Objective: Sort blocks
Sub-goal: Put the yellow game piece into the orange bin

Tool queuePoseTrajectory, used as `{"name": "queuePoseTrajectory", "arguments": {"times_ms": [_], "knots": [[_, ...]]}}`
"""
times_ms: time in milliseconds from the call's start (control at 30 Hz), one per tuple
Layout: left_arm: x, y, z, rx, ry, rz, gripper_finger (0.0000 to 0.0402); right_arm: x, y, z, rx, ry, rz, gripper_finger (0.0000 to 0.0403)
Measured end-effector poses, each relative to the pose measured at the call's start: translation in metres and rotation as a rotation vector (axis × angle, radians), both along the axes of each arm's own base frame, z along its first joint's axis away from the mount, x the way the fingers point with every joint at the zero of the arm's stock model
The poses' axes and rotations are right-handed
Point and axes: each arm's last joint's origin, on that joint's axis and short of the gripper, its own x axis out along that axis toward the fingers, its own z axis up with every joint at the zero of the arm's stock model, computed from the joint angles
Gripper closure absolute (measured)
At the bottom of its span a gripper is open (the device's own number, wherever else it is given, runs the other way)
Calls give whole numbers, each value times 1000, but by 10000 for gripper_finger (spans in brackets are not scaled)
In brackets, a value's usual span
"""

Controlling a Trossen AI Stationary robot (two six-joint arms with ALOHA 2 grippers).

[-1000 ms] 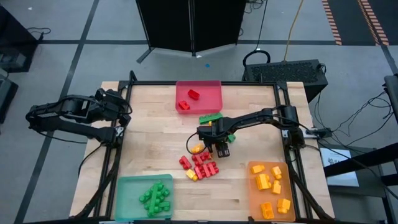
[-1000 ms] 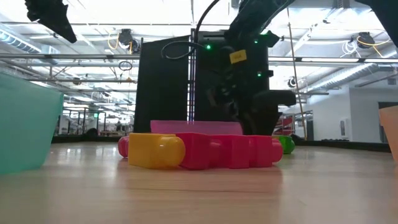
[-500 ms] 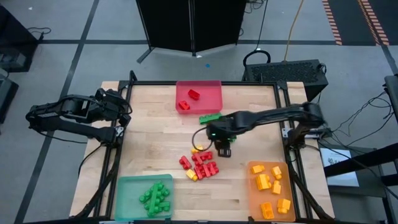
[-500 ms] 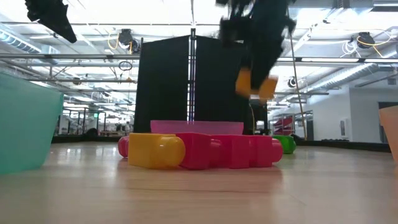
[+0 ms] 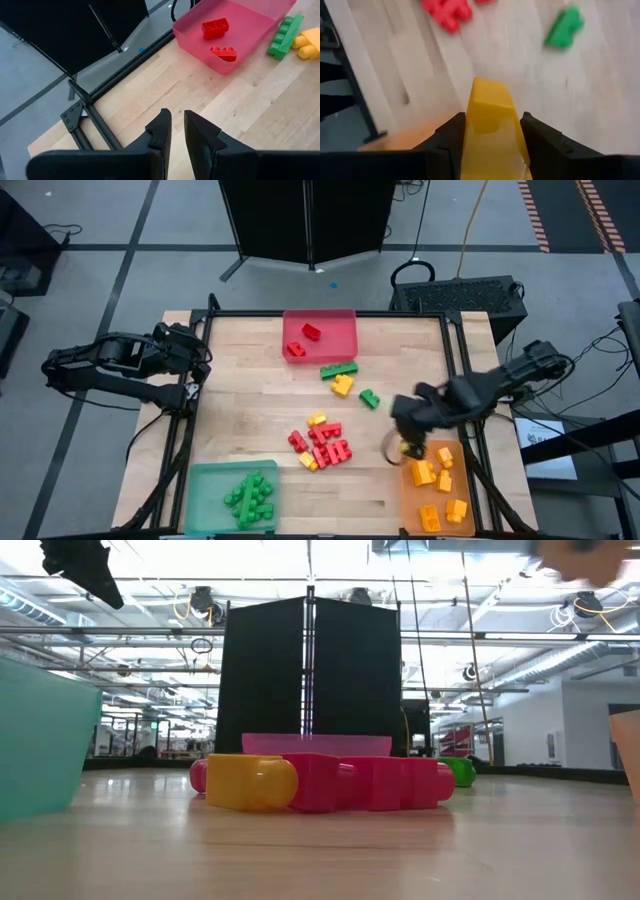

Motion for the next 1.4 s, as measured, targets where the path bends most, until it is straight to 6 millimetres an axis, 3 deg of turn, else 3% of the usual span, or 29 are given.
{"name": "queuePoseTrajectory", "arguments": {"times_ms": [300, 600, 733, 900, 1133, 1267, 1400], "knots": [[0, 0, 0, -4, -6, 5, 343, -57, 50, 2, 11, 84, -189, 256], [0, 0, 0, -9, -16, 18, 343, -95, 72, -2, -27, 119, -376, 256], [0, 0, 0, -5, -17, 21, 343, -103, 78, -21, -35, 135, -433, 256], [0, 0, 0, -5, -17, 21, 343, -101, 88, -59, 31, 142, -468, 256], [0, 0, 0, -5, -21, 20, 343, -103, 82, -109, 23, 148, -557, 256], [0, 0, 0, -5, -21, 21, 343, -104, 81, -125, 43, 144, -596, 256], [0, 0, 0, -5, -21, 20, 343, -100, 86, -129, 114, 121, -548, 256]]}}
